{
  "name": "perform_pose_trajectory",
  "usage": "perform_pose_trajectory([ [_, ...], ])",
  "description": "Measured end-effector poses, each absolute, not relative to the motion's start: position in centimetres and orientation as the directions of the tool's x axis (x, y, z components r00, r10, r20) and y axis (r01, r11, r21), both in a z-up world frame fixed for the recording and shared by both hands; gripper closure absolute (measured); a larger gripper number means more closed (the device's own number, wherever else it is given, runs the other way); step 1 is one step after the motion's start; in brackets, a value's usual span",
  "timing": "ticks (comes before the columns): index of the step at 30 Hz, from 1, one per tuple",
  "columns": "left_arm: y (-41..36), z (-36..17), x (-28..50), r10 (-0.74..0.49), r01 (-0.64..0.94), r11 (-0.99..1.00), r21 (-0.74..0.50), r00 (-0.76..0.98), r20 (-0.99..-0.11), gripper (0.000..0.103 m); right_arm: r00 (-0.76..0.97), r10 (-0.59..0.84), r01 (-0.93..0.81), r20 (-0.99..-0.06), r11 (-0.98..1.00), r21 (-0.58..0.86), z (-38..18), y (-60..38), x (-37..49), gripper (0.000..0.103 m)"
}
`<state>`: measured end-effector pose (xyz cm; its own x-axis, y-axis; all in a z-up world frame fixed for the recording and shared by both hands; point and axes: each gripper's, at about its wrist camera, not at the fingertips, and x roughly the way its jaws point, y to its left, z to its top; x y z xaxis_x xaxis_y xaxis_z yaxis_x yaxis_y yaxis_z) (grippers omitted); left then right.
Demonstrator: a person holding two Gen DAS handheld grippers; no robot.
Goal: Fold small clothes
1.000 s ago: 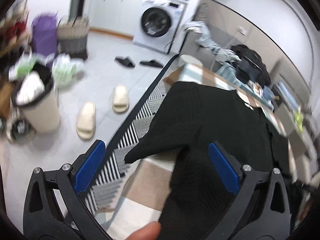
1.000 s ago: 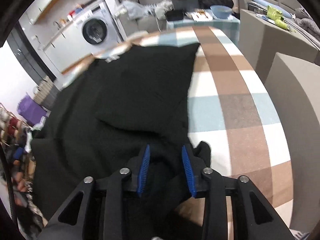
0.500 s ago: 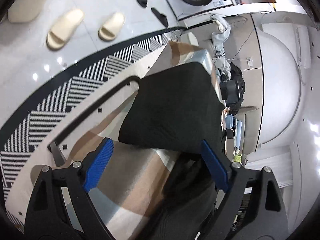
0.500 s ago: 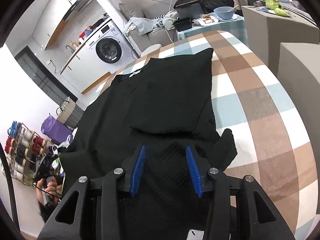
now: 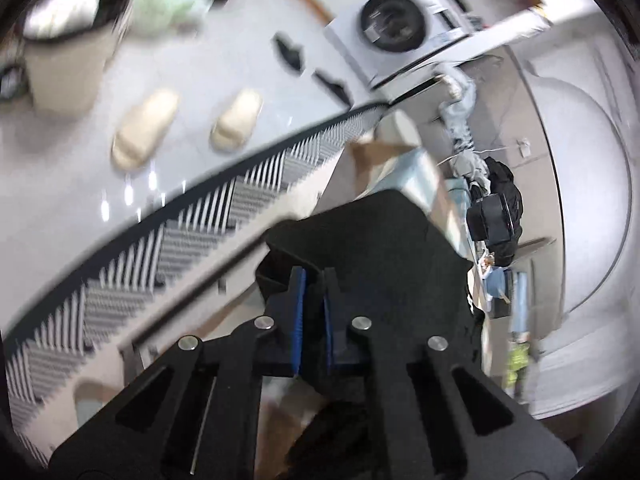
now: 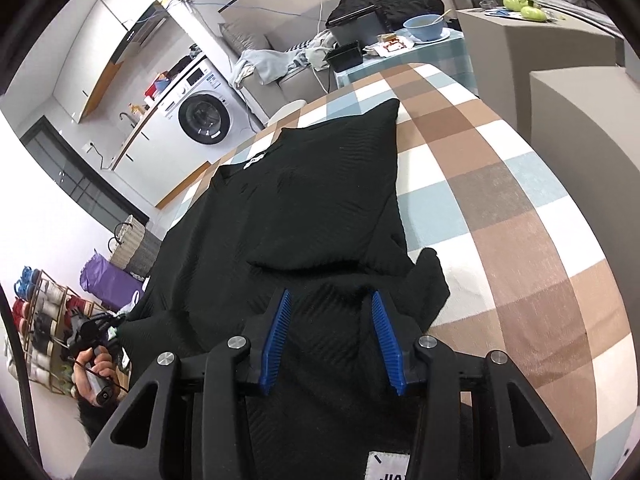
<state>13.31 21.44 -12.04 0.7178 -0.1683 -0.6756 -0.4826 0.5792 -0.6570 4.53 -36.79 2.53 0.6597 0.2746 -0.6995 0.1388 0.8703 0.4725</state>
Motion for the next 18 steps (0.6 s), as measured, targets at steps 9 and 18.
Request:
perform_pose_trajectory([
  [9,5.1,2.2,17.3,-0.297,0.070,0.903,-0.425,0.815,-0.498,0.098,0.669,0.267,0.152,-0.694,0.865,0.479,2.7,-37.8,3.5,0.060],
  [18,-2.8,0.3,17.1,-0.442,0.228,0.885,-0.405,0.681,-0.584,0.035,0.670,0.225,0.180,-0.707,0.875,0.449,2.6,-39.1,2.7,0.055],
])
